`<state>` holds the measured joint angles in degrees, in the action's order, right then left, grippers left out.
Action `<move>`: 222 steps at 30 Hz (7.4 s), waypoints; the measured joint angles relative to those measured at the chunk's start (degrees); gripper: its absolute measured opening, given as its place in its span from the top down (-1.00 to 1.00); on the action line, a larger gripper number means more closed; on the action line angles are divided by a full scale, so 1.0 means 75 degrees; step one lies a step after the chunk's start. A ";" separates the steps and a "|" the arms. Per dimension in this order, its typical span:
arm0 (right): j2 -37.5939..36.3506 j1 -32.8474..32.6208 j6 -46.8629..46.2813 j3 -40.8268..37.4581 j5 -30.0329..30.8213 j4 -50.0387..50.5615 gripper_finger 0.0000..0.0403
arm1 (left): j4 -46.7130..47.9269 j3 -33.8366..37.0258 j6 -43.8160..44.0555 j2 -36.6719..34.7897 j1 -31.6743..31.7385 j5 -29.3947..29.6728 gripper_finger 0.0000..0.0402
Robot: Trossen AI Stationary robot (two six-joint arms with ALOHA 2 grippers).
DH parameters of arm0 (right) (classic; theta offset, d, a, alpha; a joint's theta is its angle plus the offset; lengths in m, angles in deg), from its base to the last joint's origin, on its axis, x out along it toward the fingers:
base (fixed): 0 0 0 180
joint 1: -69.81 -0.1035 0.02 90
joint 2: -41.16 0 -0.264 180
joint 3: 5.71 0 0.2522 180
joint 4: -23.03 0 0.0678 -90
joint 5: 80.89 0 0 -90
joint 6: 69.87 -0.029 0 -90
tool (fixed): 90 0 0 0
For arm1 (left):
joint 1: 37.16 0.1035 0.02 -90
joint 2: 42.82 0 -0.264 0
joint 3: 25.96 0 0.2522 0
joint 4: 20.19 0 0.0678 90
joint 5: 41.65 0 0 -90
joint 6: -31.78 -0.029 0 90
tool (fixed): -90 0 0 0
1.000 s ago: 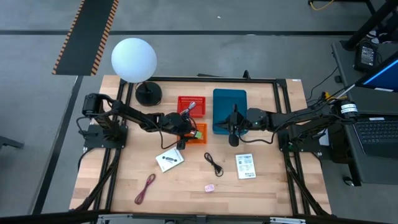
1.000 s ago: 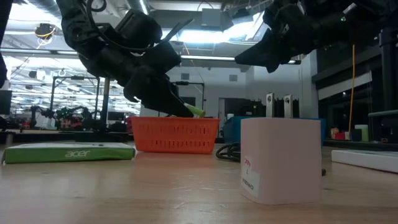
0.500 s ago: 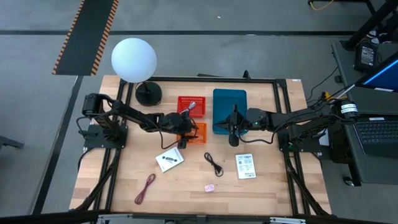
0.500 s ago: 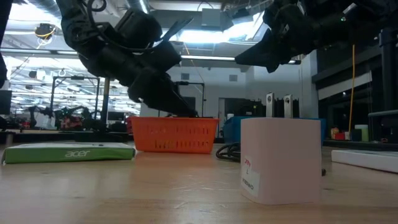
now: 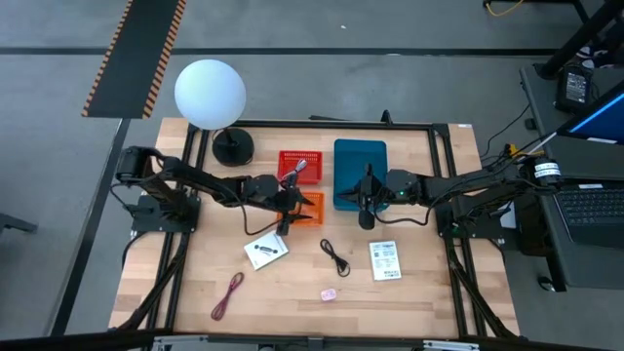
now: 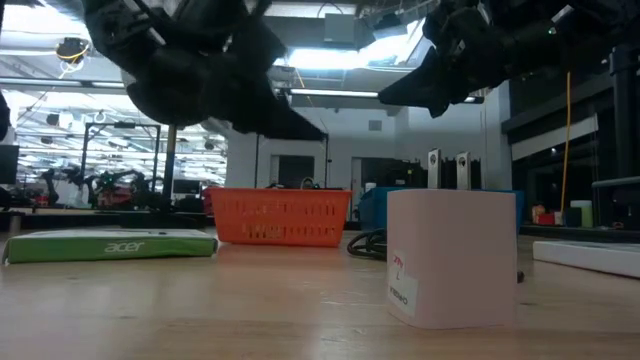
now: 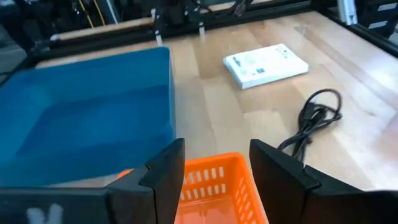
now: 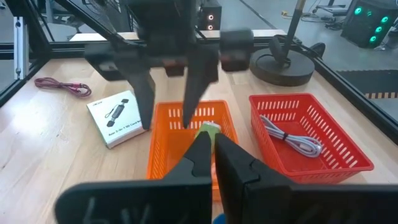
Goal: Pick and place items into bin
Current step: Put the left white card reader box into the blue bin
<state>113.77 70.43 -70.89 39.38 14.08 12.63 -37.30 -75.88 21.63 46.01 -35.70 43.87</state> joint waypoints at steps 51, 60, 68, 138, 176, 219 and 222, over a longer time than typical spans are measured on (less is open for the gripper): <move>0.0328 -0.1585 -0.0225 0.1242 0.0709 0.0889 0.98 | 0.5733 -0.0002 0.7300 -0.2039 -0.4838 0.3178 0.99; 0.2451 -0.1775 0.0470 0.3345 0.0819 0.1925 0.98 | 0.8570 -0.1351 0.8048 -0.2036 -0.5041 0.3058 0.99; 0.3911 -0.1775 0.1034 0.5454 0.0816 0.3864 0.92 | 0.9211 -0.1616 0.8032 -0.2036 -0.5048 0.2765 1.00; 0.6293 -0.2535 0.1172 0.6933 0.2134 0.4140 -0.08 | 0.9095 -0.0752 0.9197 -0.1034 -0.4998 0.2796 0.98; 0.6841 -0.2994 0.1790 0.6941 0.2989 0.4000 -0.08 | 0.8980 -0.0769 0.9197 -0.0323 -0.4821 0.2662 0.99; 0.9111 -0.2964 0.2780 1.0072 0.4945 0.5926 0.24 | 0.8834 -0.0758 0.8967 -0.0317 -0.4827 0.2435 0.98; 0.9111 -0.2964 0.2786 1.0072 0.4948 0.5932 0.41 | 0.8774 -0.0758 0.8775 -0.0317 -0.4830 0.2433 0.98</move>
<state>182.10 48.20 -49.99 114.92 51.20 57.12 28.51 -81.56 87.44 43.63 -71.92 62.12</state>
